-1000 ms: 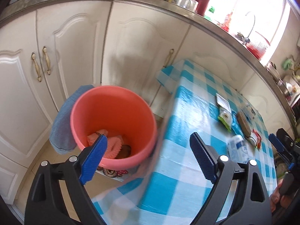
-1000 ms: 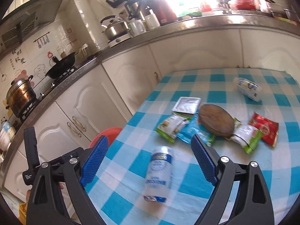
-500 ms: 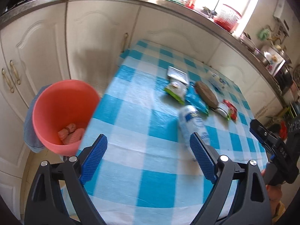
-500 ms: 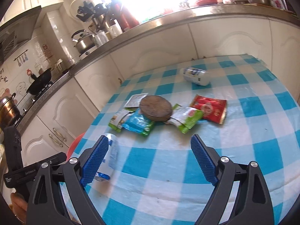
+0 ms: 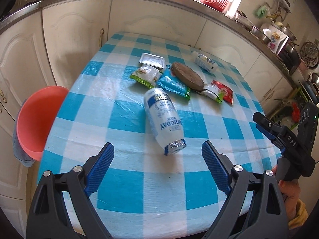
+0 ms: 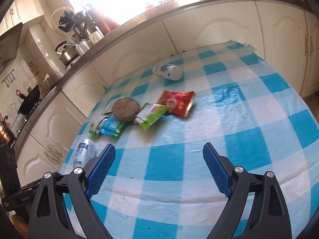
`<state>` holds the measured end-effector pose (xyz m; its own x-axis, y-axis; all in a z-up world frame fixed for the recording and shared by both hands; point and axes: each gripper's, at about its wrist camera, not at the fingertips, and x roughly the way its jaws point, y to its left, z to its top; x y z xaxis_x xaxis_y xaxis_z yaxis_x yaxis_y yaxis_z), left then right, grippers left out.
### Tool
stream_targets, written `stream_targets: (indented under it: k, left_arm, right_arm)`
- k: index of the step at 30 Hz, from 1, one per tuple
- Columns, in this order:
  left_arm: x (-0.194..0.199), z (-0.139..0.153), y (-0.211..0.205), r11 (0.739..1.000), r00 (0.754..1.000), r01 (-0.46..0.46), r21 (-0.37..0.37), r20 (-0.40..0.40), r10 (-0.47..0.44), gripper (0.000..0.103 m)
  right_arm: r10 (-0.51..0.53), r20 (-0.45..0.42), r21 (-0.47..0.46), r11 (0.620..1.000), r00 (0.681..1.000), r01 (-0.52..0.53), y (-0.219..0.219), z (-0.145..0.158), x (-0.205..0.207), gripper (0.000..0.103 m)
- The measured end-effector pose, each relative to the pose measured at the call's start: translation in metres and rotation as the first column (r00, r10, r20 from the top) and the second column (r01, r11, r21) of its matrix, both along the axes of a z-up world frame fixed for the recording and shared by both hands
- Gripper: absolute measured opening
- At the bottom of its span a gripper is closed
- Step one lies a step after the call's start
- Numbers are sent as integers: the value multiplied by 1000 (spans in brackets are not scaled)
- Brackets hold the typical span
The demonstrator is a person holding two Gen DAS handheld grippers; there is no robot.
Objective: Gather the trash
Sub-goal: 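Move both tools back over the table toward the white bottle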
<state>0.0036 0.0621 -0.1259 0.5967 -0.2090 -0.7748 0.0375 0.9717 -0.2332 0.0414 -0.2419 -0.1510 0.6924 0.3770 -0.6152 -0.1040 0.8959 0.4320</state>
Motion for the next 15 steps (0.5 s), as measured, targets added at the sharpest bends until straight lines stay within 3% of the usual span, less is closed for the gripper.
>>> stream_targets:
  k: [8, 15]
  left_arm:
    - [13, -14, -23, 998, 998, 47, 41, -31, -45, 90]
    - [29, -21, -31, 997, 998, 57, 60, -44, -55, 90]
  right_arm:
    - [-37, -21, -43, 998, 999, 36, -24, 0, 10, 89]
    - [46, -22, -73, 996, 999, -47, -15, 8, 24, 91]
